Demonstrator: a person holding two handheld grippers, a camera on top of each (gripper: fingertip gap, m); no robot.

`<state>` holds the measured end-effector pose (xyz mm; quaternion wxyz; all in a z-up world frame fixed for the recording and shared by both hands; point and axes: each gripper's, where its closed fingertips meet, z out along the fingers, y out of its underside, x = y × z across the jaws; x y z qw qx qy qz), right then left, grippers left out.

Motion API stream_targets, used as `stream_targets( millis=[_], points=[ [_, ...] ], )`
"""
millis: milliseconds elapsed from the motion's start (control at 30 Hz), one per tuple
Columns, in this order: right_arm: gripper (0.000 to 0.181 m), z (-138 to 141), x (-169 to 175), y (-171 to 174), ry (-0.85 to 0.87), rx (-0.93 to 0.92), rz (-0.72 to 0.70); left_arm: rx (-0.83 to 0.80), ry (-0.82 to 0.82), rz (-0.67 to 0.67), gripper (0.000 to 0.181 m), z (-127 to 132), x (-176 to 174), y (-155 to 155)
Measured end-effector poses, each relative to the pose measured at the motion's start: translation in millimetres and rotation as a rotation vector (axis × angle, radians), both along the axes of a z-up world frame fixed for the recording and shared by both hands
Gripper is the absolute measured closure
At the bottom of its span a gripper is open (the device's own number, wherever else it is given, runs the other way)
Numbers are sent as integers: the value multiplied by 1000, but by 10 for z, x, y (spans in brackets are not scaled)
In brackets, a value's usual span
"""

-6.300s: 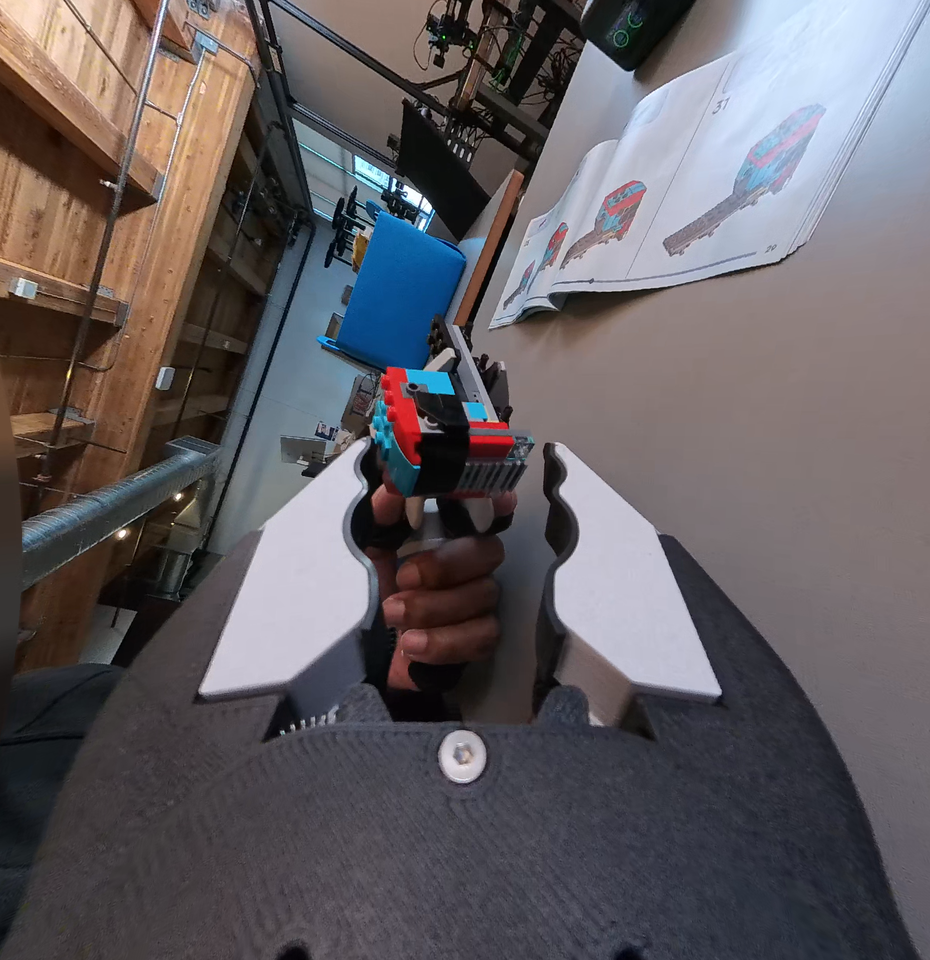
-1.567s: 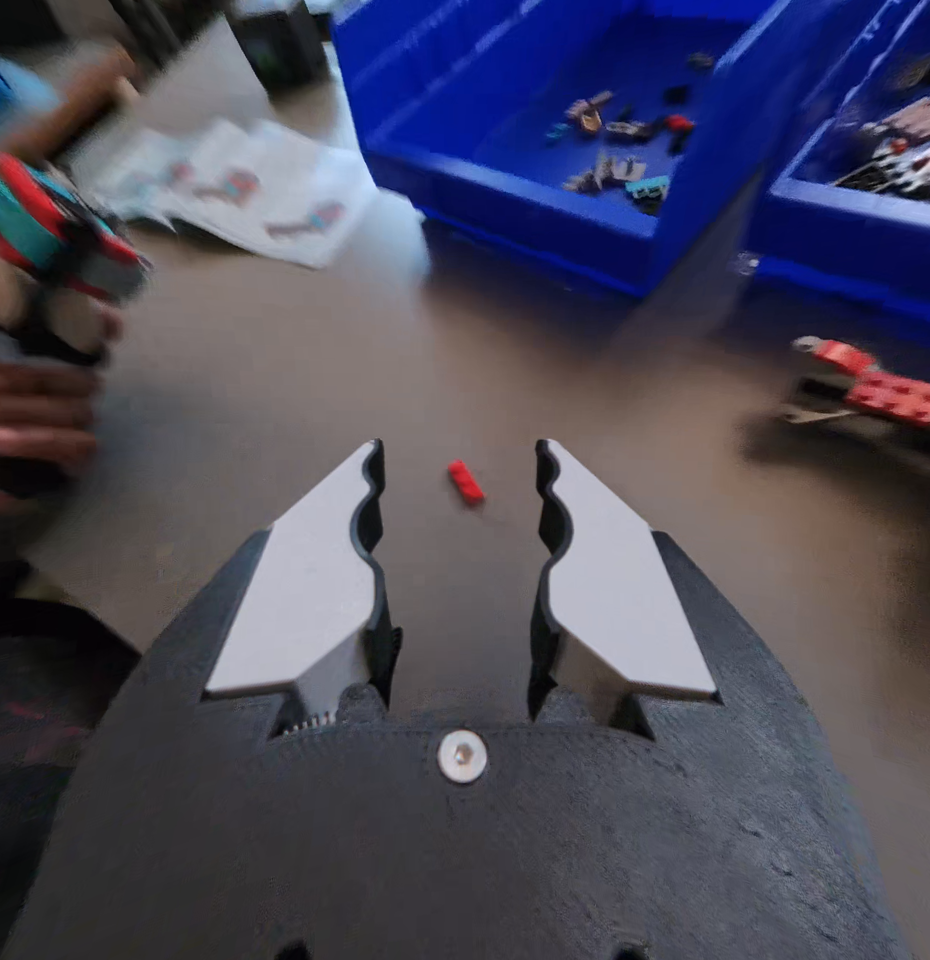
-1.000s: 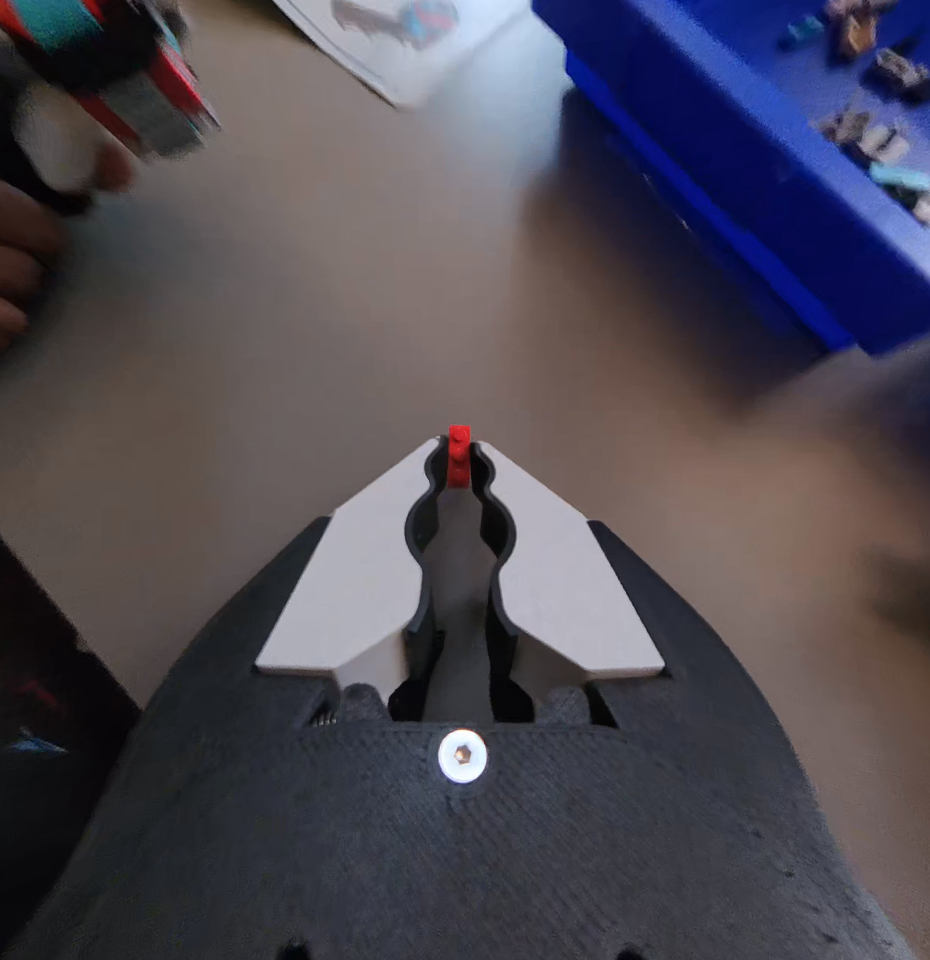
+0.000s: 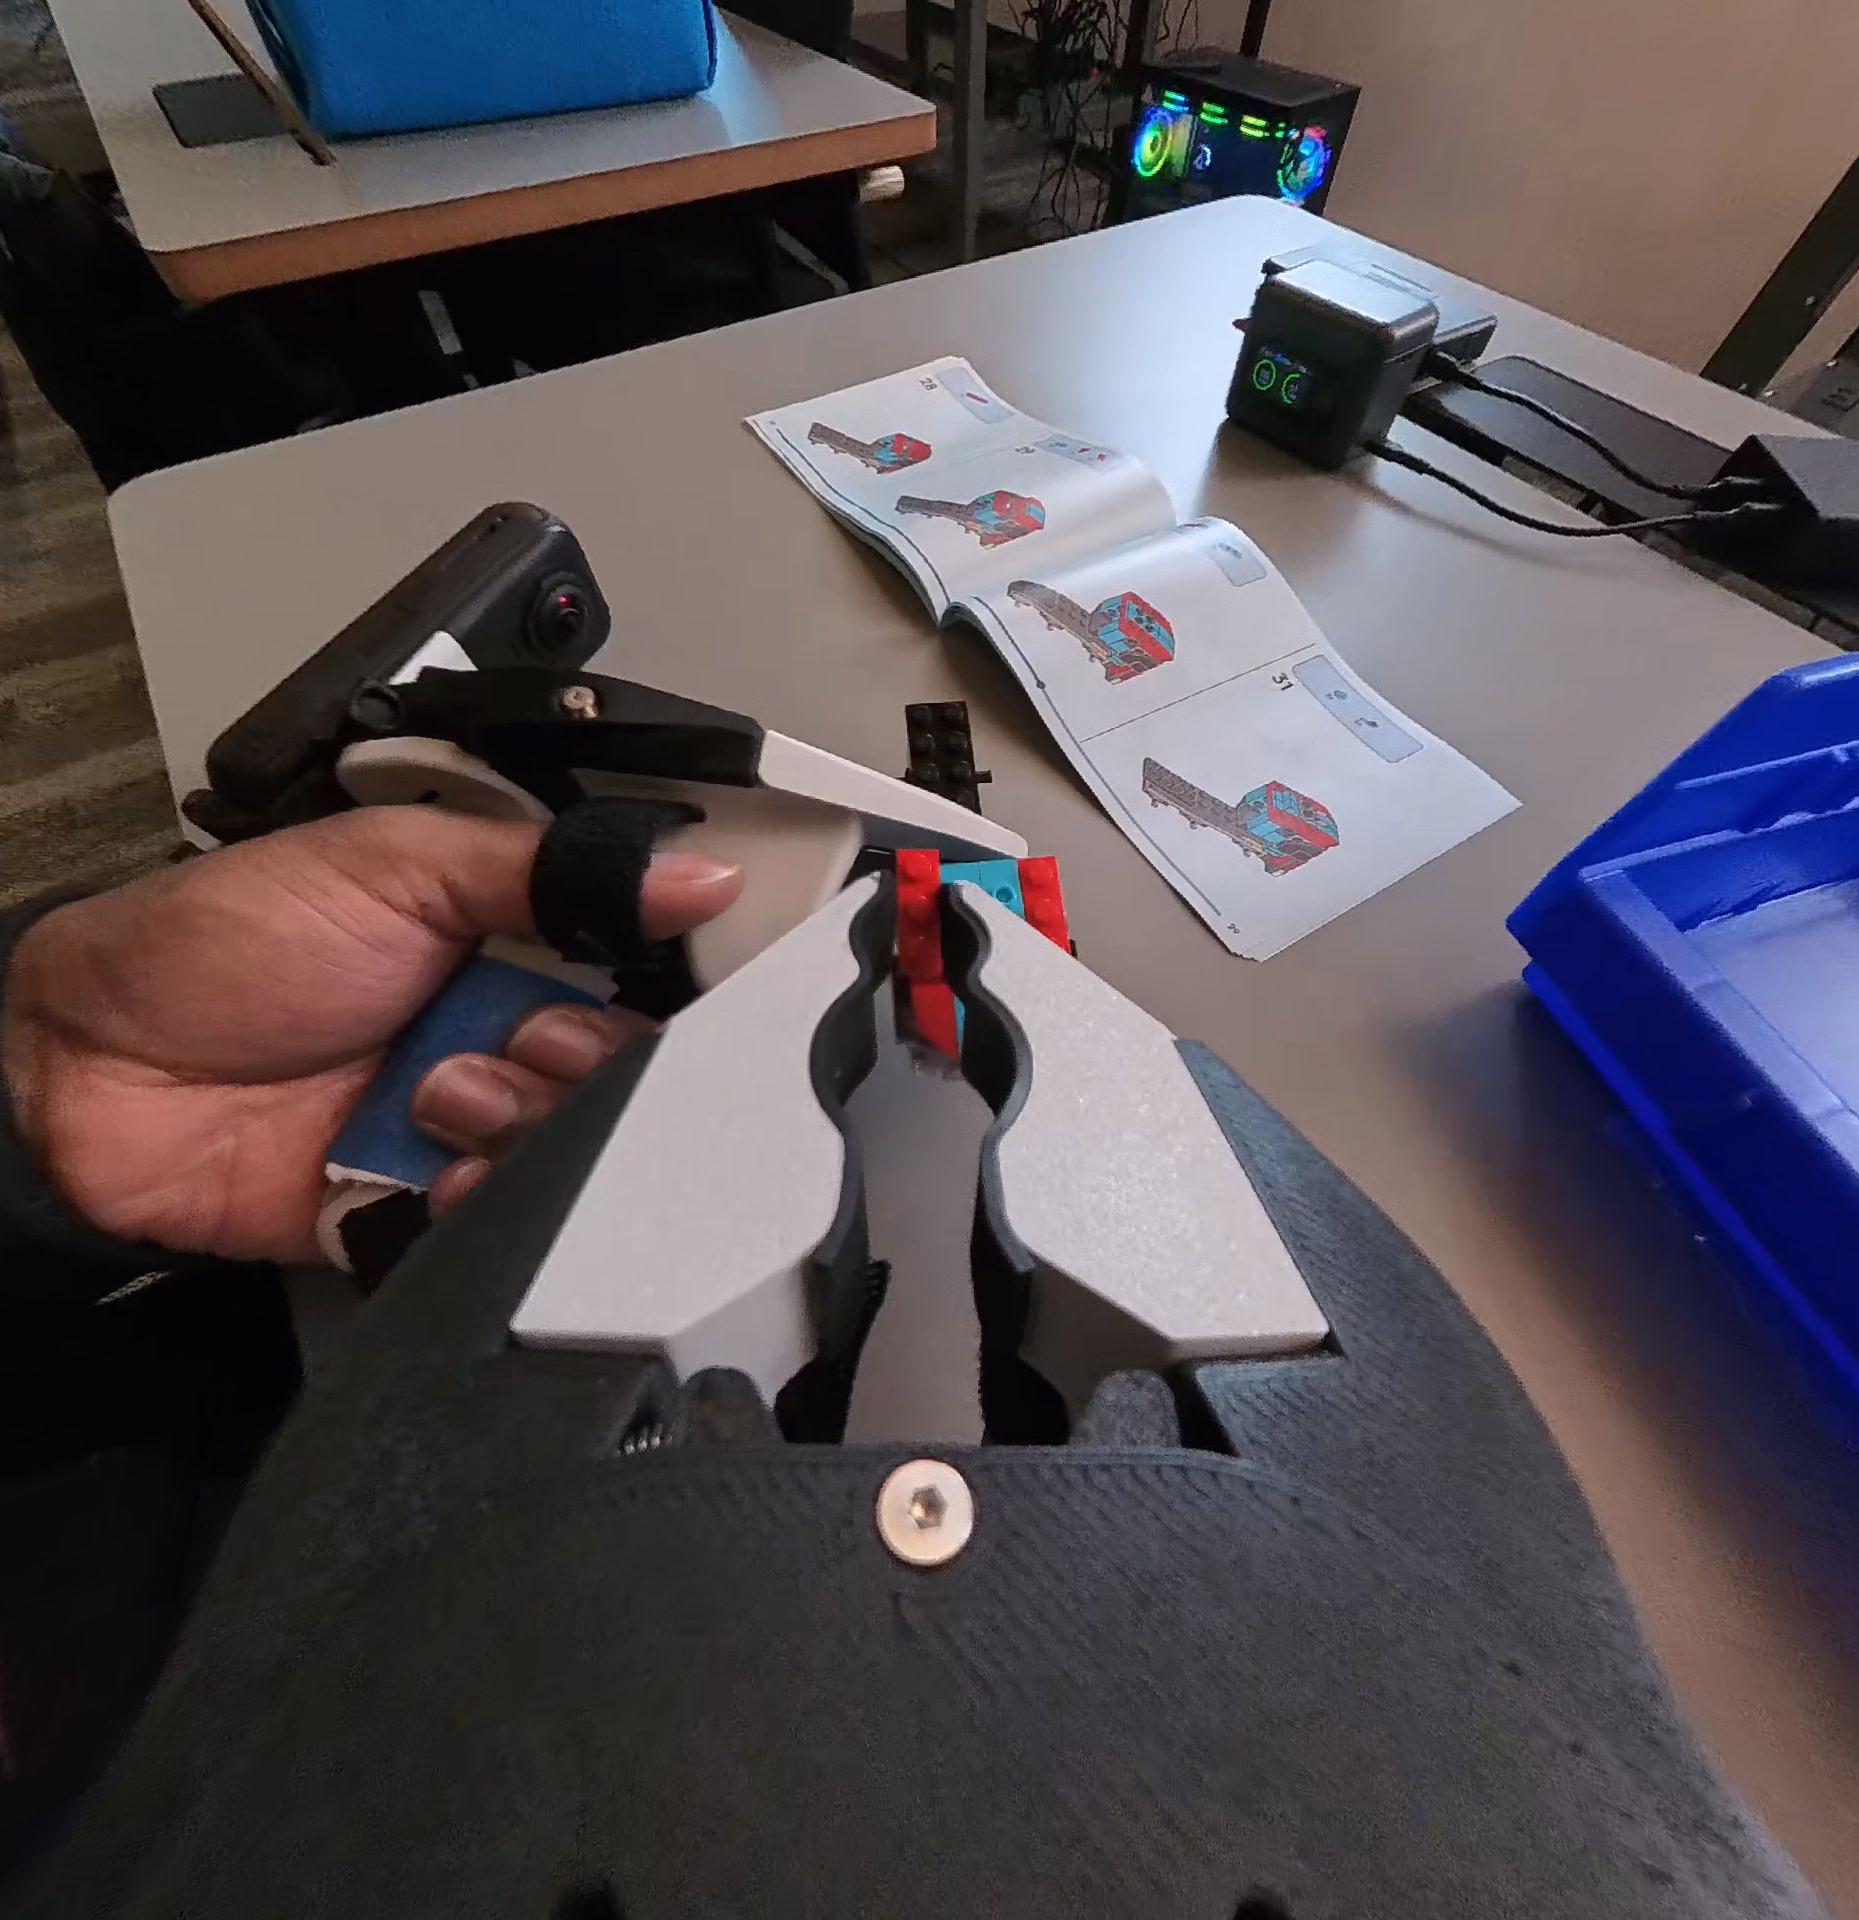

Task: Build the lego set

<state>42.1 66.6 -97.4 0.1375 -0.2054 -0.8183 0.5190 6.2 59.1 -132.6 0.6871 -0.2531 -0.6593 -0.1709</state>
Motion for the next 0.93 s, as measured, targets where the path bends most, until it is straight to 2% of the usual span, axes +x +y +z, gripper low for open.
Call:
stream_targets(
  millis=[33,933],
  points=[
    [173,-8,-9,5,10,8,-6,0,0,0,163,0,0,0],
    [167,-42,-50,17,47,18,-33,2,-7,13,163,-10,-5,-11]
  ],
)
